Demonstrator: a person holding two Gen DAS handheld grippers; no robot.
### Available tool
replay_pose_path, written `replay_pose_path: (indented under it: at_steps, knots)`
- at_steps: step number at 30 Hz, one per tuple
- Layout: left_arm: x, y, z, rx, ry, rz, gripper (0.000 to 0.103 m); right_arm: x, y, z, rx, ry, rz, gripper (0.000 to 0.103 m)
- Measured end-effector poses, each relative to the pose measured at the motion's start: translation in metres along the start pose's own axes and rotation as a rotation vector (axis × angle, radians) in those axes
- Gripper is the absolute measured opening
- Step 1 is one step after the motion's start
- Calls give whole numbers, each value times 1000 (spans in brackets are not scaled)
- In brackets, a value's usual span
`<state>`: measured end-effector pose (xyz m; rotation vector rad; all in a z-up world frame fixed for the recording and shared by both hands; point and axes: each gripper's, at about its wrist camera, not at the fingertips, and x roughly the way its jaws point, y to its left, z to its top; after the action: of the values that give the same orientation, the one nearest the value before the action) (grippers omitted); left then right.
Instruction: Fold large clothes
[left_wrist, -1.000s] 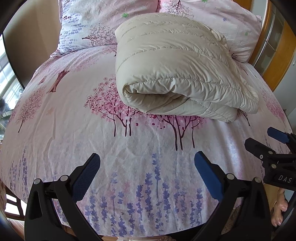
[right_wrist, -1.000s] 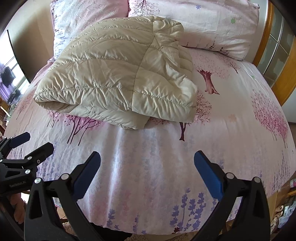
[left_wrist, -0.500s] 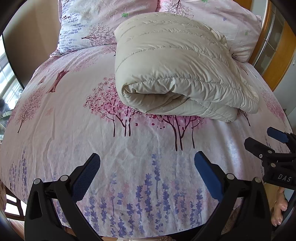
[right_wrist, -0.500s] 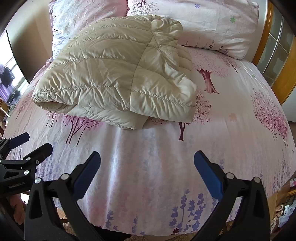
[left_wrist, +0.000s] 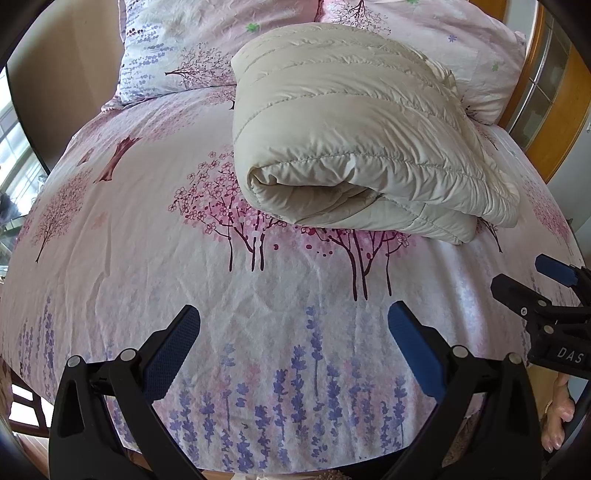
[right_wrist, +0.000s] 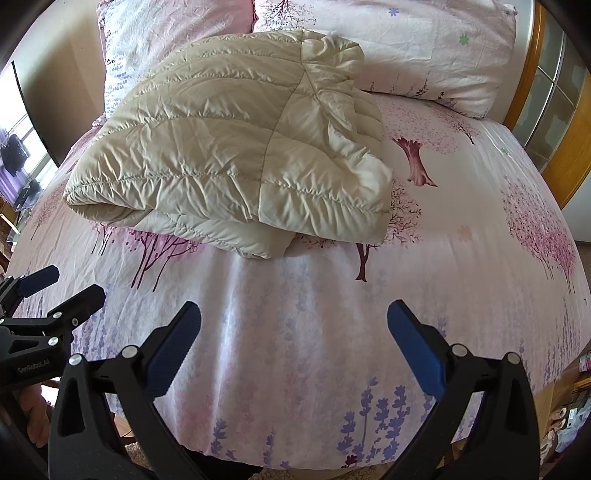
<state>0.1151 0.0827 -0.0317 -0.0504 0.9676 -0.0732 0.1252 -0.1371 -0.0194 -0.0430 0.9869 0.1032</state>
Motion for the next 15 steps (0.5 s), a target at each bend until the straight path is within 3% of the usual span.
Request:
replay_pose_path:
  at_steps: [15]
  knots:
    - [1, -3, 0, 9, 0, 7, 102, 3, 0, 1, 0, 10, 7, 101]
